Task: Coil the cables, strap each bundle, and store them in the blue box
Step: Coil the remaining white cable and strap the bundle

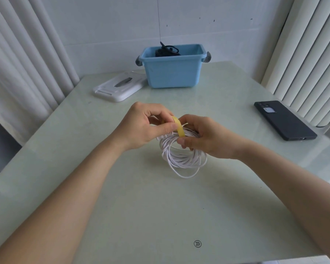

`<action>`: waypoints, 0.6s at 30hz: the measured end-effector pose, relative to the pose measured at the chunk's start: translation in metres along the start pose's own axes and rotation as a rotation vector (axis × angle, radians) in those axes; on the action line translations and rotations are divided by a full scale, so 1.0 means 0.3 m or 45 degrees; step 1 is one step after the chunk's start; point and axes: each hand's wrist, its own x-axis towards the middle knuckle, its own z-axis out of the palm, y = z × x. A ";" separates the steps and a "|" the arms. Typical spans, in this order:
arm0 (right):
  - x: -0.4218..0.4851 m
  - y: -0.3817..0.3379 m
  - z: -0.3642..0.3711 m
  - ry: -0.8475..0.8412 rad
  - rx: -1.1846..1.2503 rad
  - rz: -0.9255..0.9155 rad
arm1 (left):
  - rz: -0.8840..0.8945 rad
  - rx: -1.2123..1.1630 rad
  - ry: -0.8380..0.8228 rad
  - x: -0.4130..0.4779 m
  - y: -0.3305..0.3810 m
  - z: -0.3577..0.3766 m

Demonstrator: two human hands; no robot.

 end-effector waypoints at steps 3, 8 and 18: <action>-0.005 -0.006 -0.001 -0.024 0.125 0.010 | -0.036 -0.024 -0.001 0.003 -0.017 -0.013; -0.009 -0.014 -0.020 -0.117 0.255 -0.044 | -0.213 -0.059 -0.010 0.003 -0.061 -0.024; 0.011 0.027 -0.040 0.112 0.601 0.001 | -0.358 -0.228 -0.344 -0.032 -0.089 0.004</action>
